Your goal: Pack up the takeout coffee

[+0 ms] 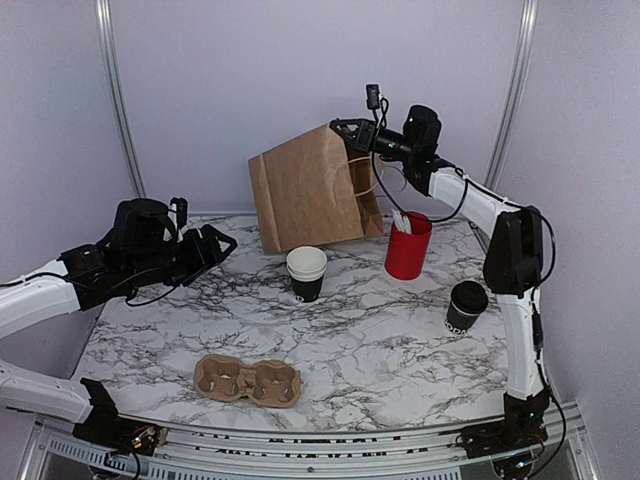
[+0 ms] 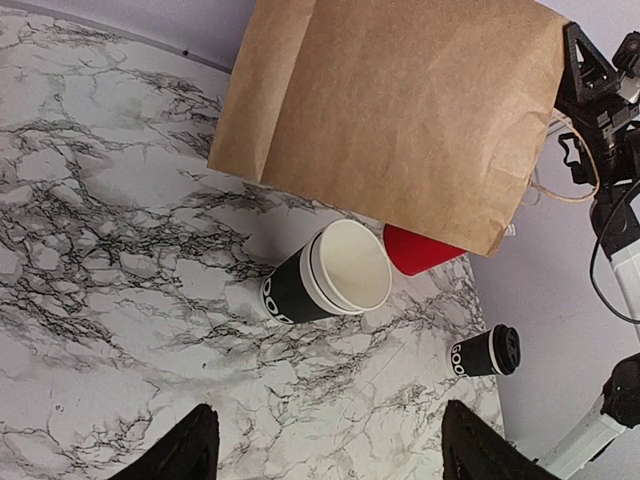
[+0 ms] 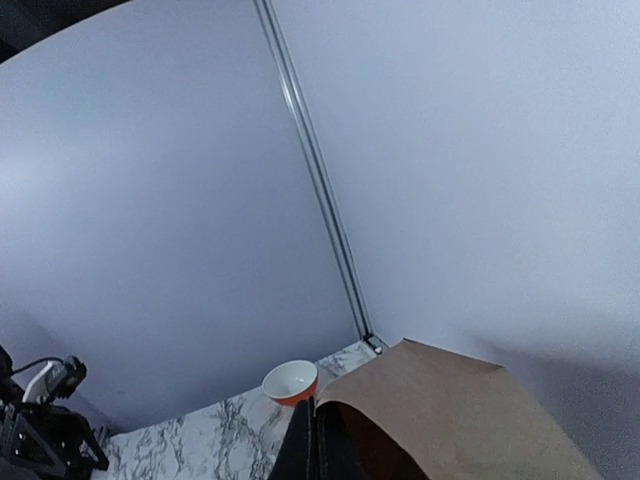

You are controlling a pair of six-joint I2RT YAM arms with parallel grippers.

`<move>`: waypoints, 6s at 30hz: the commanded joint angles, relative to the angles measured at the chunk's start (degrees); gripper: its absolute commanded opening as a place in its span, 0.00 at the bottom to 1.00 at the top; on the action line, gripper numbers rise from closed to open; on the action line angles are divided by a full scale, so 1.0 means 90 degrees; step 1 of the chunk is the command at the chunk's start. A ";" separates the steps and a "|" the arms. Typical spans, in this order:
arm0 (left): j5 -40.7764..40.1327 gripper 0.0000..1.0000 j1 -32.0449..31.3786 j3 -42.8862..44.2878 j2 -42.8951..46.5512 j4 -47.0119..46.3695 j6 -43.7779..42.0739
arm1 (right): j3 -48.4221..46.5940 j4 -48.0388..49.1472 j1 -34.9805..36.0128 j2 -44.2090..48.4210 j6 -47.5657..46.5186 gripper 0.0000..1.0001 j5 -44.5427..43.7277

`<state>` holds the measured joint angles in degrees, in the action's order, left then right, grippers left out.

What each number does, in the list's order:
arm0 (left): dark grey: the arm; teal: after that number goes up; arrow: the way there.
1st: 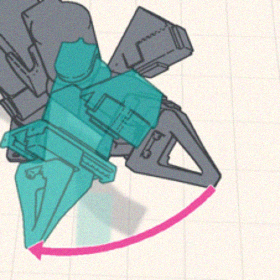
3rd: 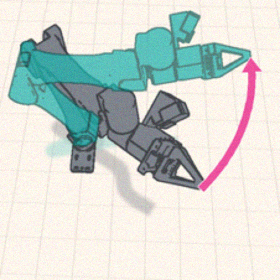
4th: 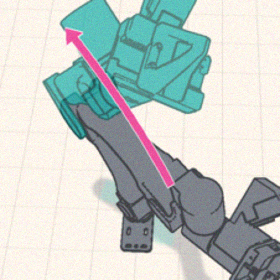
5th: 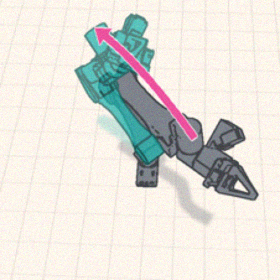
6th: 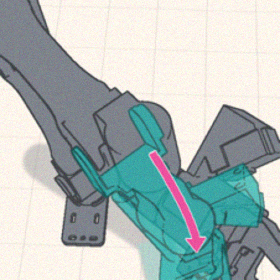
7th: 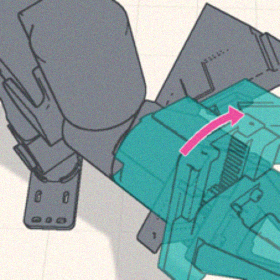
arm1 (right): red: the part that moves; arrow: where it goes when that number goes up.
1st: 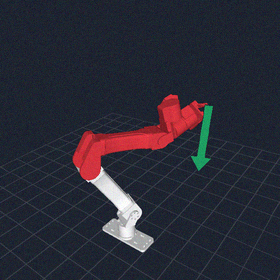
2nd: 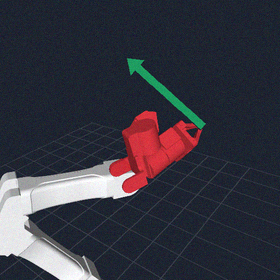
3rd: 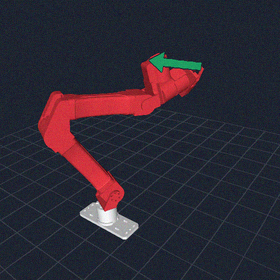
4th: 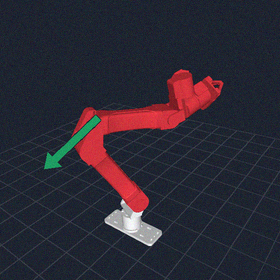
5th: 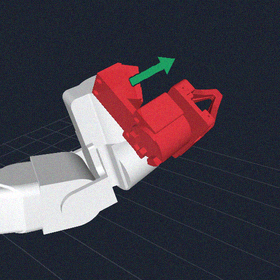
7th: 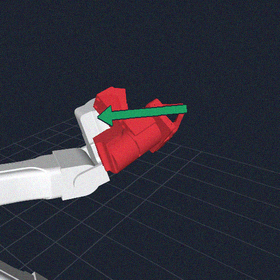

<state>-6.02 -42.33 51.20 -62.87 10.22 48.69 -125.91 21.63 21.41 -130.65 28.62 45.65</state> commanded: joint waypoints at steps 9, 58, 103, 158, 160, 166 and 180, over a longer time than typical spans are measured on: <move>-0.1226 0.77 -0.0024 -0.0034 0.0888 0.0273 -0.0040 | -0.0590 -0.1864 0.1112 -0.0091 -0.1510 0.00 0.0583; -0.1986 0.68 -0.0190 0.1702 0.1160 0.3161 -0.0037 | -0.1670 -0.6729 0.4650 -0.0347 -0.5877 0.00 -0.2952; 0.0670 0.72 0.1842 0.1722 0.0436 0.2380 0.0249 | -0.1301 -0.6457 0.5190 0.0368 -0.6471 0.00 -0.3666; 0.3602 0.09 0.3810 0.2592 -0.0932 0.1875 0.2052 | 0.0042 -0.5173 0.5096 0.2093 -0.5176 0.94 -0.5640; 0.3528 0.10 0.3828 0.2621 -0.0964 0.1748 0.2211 | 0.0226 -0.5109 0.4996 0.2276 -0.4972 0.94 -0.5703; 0.3504 0.21 0.3865 0.2632 -0.1057 0.1742 0.2113 | 0.0875 -0.5027 0.4588 0.2788 -0.4328 0.94 -0.5752; 0.3100 0.73 0.3875 0.2137 -0.0288 0.1852 0.0710 | 0.2576 -0.5099 0.4467 0.3468 -0.3742 0.98 -0.5940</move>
<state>23.68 -7.81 72.18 -69.01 27.22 60.73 -104.79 -24.01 61.39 -101.84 -7.99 -6.76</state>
